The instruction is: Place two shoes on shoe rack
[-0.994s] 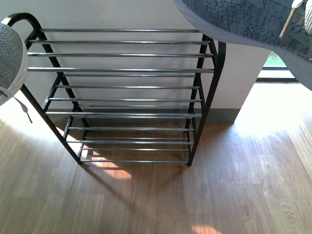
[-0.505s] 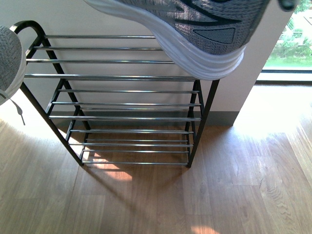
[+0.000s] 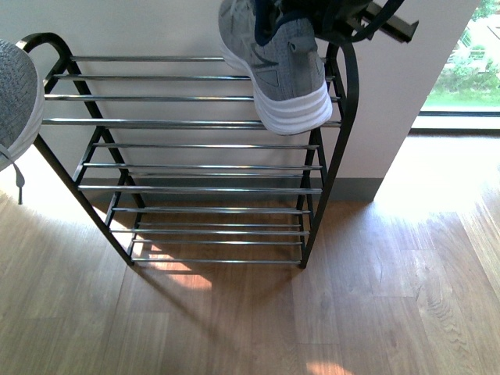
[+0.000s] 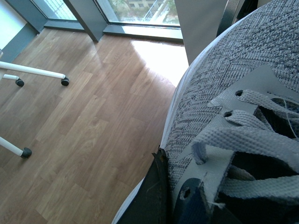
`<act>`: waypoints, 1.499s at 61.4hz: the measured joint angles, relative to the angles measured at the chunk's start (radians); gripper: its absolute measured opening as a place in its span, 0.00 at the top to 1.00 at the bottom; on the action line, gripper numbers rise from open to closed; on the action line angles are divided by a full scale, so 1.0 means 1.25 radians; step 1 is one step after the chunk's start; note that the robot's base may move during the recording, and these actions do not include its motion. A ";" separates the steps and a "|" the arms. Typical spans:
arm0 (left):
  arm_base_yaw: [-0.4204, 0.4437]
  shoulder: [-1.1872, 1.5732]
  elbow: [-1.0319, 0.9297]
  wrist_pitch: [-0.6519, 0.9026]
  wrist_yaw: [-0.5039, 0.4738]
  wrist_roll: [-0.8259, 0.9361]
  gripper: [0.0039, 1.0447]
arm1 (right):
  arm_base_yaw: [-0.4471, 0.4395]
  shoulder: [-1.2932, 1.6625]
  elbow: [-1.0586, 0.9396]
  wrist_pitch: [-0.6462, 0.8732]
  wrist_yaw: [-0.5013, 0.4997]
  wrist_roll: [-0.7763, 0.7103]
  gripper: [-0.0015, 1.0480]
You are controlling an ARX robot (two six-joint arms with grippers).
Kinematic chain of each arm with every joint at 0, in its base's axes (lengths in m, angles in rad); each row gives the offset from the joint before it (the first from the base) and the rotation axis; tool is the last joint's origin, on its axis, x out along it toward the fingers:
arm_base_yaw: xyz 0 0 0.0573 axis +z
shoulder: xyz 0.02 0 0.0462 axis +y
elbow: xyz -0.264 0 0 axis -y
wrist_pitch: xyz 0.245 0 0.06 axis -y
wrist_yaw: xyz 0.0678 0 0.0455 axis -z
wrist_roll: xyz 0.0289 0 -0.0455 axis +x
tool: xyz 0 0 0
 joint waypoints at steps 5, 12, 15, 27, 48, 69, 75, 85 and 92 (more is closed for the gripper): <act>0.000 0.000 0.000 0.000 0.000 0.000 0.99 | -0.009 0.038 0.026 -0.009 0.022 0.044 0.99; 0.000 0.000 0.000 0.000 0.000 0.000 0.99 | -0.026 0.083 0.063 -0.005 0.051 0.100 0.99; 0.000 0.000 0.000 0.000 0.000 0.000 0.99 | -0.033 0.095 0.070 0.005 0.057 0.111 0.99; 0.000 0.000 0.000 0.000 0.000 0.000 0.99 | -0.062 0.121 0.081 0.030 0.071 0.125 0.99; 0.000 0.000 0.000 0.000 0.000 0.000 0.99 | -0.075 0.171 0.119 0.012 0.052 0.153 0.99; 0.000 0.000 0.000 0.000 0.000 0.000 0.99 | -0.080 0.185 0.150 -0.033 0.024 0.200 0.91; 0.000 0.000 0.000 0.000 0.000 0.000 0.99 | -0.081 0.179 0.147 -0.017 0.018 0.206 0.78; 0.000 0.000 0.000 0.000 0.000 0.000 0.99 | -0.081 0.093 0.083 -0.017 0.005 0.197 0.53; 0.000 0.000 0.000 0.000 0.000 0.000 0.99 | -0.085 -0.020 0.020 -0.032 0.035 0.123 0.36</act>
